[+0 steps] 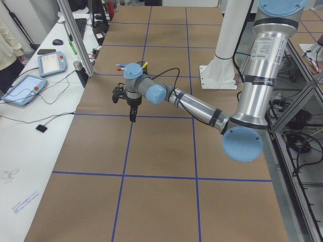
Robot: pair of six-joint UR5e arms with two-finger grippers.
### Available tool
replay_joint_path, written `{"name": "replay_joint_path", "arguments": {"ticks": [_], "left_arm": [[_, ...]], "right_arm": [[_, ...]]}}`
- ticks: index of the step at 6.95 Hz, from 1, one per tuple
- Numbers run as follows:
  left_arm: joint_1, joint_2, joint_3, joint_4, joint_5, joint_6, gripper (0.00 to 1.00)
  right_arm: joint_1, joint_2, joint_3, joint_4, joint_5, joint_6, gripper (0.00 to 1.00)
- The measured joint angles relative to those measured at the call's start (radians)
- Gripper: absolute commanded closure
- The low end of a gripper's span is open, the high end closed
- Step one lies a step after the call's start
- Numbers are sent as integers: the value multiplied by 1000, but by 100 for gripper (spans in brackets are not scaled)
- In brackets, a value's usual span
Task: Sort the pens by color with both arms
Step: 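Withdraw the left arm while the right arm reaches toward the cup, then lower the right gripper into the pen cup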
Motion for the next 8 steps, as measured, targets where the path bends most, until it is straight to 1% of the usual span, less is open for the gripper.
{"name": "replay_joint_path", "arguments": {"ticks": [2, 3, 4, 5, 6, 7, 8], "left_arm": [[-59, 47, 53, -7, -11, 154, 0], [-93, 63, 83, -9, -13, 226, 0], [-122, 73, 108, -11, -13, 276, 0], [-141, 75, 123, -11, -14, 297, 0], [-152, 73, 130, -11, -14, 307, 0], [-157, 72, 131, -12, -14, 316, 0], [-159, 72, 126, -13, -14, 321, 0]], "right_arm": [[-171, 165, -13, -10, -76, 167, 0], [-266, 260, -33, -6, -125, 213, 0], [-372, 346, -57, 31, -195, 230, 0], [-464, 403, -82, 130, -272, 222, 0], [-522, 427, -123, 251, -316, 197, 1], [-578, 449, -200, 367, -361, 166, 1], [-630, 497, -303, 459, -424, 146, 2]]}}
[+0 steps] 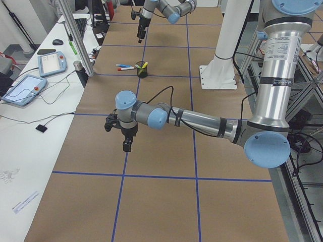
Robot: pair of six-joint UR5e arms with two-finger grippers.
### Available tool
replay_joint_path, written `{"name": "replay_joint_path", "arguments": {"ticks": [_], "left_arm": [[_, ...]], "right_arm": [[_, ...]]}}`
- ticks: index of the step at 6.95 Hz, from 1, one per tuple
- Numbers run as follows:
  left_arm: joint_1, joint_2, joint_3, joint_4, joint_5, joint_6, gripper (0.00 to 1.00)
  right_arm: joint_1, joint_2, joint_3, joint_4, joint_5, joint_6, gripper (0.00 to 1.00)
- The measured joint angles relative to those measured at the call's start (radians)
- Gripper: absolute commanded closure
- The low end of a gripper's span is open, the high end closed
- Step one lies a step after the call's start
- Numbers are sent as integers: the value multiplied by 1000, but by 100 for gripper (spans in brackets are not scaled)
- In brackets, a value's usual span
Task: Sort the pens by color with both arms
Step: 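Lower the right gripper into the pen cup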
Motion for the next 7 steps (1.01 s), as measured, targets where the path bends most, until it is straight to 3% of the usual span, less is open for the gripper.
{"name": "replay_joint_path", "arguments": {"ticks": [2, 3, 7], "left_arm": [[-2, 2, -15, -1, 0, -4, 0], [-2, 4, -20, -1, 0, -7, 0], [-2, 9, -20, 0, -18, -15, 0]], "right_arm": [[-43, 122, -153, 31, -67, -6, 18], [-51, 159, -185, 7, -80, -5, 23], [-121, 173, -207, -5, -185, -53, 24]]}}
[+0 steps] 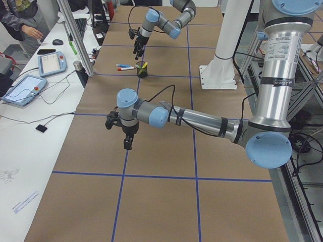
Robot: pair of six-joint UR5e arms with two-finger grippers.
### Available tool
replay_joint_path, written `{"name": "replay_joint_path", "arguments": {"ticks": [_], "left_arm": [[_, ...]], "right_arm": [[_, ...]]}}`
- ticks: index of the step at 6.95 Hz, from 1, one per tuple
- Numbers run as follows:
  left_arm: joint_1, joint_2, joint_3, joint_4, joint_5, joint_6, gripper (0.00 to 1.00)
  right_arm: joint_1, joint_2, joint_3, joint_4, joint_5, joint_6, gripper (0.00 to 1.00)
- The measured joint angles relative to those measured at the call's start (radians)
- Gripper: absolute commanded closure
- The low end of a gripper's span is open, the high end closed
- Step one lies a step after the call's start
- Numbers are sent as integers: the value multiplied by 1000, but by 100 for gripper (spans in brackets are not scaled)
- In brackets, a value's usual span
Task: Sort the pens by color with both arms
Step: 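Lower the right gripper into the pen cup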
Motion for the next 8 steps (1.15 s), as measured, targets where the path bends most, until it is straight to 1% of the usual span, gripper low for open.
{"name": "replay_joint_path", "arguments": {"ticks": [1, 2, 4, 5, 8], "left_arm": [[1, -1, 4, 0, -1, -7, 0], [2, -2, 7, 0, -1, -9, 0], [2, -4, 7, -1, -2, -20, 0], [1, -4, 6, -1, -2, -22, 0], [1, -2, 7, -1, -2, -24, 0]], "right_arm": [[-25, -3, -1, 1, -31, -4, 24], [-47, -11, -1, 1, -57, -5, 29], [-75, -27, -2, 2, -84, -16, 50], [-77, -29, -2, 2, -87, -39, 54], [-74, -24, -13, 2, -87, -88, 55]]}}
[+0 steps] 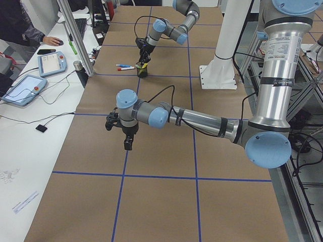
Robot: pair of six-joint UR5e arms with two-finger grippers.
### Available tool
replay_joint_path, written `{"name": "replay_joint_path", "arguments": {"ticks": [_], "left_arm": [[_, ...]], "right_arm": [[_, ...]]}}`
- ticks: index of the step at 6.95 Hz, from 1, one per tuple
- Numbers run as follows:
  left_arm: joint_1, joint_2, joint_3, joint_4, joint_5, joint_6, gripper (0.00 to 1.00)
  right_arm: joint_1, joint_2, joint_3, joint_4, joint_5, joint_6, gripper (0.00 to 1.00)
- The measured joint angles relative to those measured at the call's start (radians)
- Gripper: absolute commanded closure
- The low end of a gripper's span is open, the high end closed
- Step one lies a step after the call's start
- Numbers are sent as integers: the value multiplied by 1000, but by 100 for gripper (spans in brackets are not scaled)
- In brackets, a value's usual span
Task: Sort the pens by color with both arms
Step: 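Lower the right gripper into the pen cup, then close the right gripper on the green highlighter in the cup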
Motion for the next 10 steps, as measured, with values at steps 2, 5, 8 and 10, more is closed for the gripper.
{"name": "replay_joint_path", "arguments": {"ticks": [2, 5, 8, 10], "left_arm": [[0, 1, 1, 0, 0, 0, 0], [0, 1, 0, 0, 0, 0, 0], [0, 1, -2, 0, 0, 0, 0], [0, 1, -3, 0, 0, 0, 0]], "right_arm": [[2, 23, -29, 0, -1, -13, 55], [4, 63, -83, -1, -2, -22, 55], [9, 69, -116, 45, -4, -77, 55], [10, 69, -137, 79, -4, -97, 55]]}}
